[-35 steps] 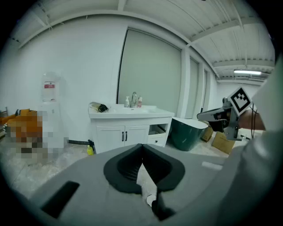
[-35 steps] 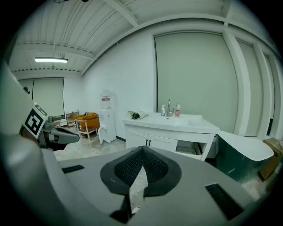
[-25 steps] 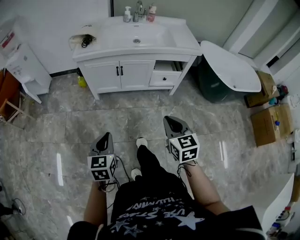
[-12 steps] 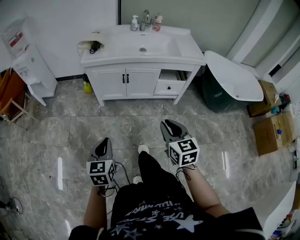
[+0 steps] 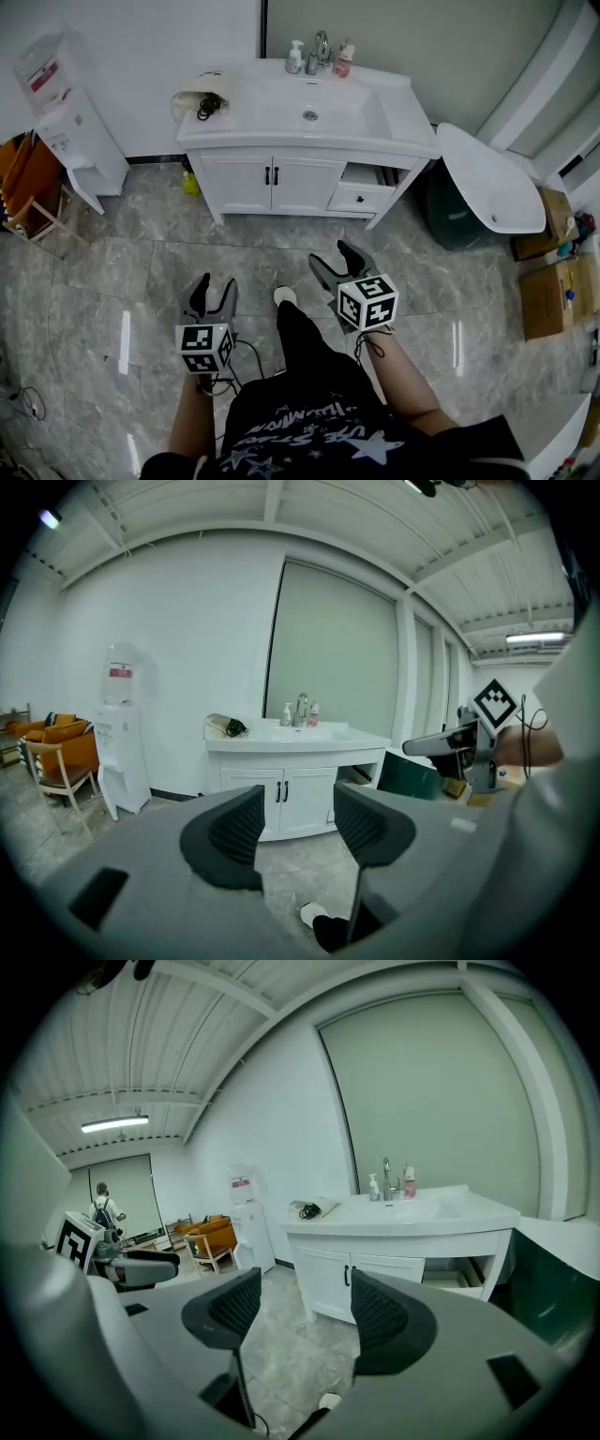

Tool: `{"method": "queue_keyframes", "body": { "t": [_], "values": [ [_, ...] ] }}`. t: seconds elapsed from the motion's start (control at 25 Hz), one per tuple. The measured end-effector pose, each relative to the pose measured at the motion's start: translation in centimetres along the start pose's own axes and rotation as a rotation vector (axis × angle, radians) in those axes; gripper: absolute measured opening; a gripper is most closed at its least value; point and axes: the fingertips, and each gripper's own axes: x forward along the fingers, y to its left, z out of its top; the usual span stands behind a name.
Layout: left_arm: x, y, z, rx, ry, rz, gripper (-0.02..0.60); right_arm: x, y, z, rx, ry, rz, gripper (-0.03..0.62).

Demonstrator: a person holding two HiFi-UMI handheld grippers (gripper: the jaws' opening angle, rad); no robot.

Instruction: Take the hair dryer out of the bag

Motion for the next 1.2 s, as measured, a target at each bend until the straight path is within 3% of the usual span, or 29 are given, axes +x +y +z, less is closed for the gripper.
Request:
{"method": "queue_keyframes", "body": {
  "t": [0.16, 0.36, 0.76, 1.2],
  "values": [
    [4.9, 2.7, 1.4, -0.013, 0.012, 0.018, 0.304, 5.8, -2.5, 2.4, 0.020, 0.006, 0.024, 0.295],
    [11.3, 6.7, 4.4, -0.032, 0.010, 0.082, 0.339, 13.3, -6.1, 6.3, 0.021, 0.021, 0.057, 0.296],
    [23.0, 13.7, 10.5, -0.028, 0.023, 0.190, 0.348, 27.6, -11.7, 13.1, 0.033, 0.059, 0.143, 0.296],
    [27.2, 21.2, 13.2, -0.028, 0.038, 0.315, 0.348, 37.7, -10.5, 16.6, 0.042, 0.100, 0.272, 0.284]
  ]
}}
